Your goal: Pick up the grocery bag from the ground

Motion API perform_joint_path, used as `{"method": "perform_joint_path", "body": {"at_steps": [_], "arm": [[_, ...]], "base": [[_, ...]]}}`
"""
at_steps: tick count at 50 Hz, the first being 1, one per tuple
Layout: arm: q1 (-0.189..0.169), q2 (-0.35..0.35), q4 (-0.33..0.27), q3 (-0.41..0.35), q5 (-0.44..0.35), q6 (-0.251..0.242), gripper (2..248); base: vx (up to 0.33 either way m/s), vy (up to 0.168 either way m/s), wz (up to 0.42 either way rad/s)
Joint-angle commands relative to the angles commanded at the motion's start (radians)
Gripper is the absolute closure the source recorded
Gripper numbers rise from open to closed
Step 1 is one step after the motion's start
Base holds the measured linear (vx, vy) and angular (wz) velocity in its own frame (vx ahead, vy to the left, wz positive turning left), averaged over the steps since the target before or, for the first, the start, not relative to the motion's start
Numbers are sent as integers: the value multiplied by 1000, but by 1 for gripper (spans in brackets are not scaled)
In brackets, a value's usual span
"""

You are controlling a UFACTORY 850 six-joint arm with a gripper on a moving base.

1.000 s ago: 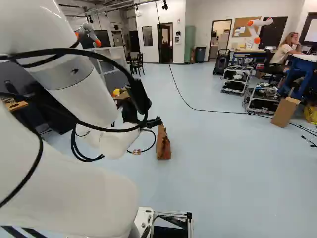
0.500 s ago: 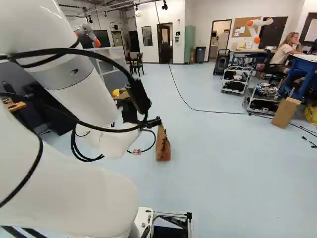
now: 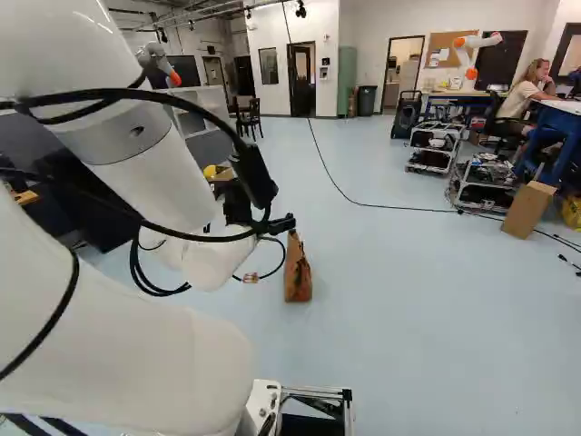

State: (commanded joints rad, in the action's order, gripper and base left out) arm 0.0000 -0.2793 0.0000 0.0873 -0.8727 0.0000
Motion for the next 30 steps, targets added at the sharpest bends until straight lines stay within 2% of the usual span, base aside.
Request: {"method": "perform_joint_path", "body": {"at_steps": [30], "arm": [[0, 0, 0, 0, 0, 0, 3]], "base": [[122, 1, -4]]}}
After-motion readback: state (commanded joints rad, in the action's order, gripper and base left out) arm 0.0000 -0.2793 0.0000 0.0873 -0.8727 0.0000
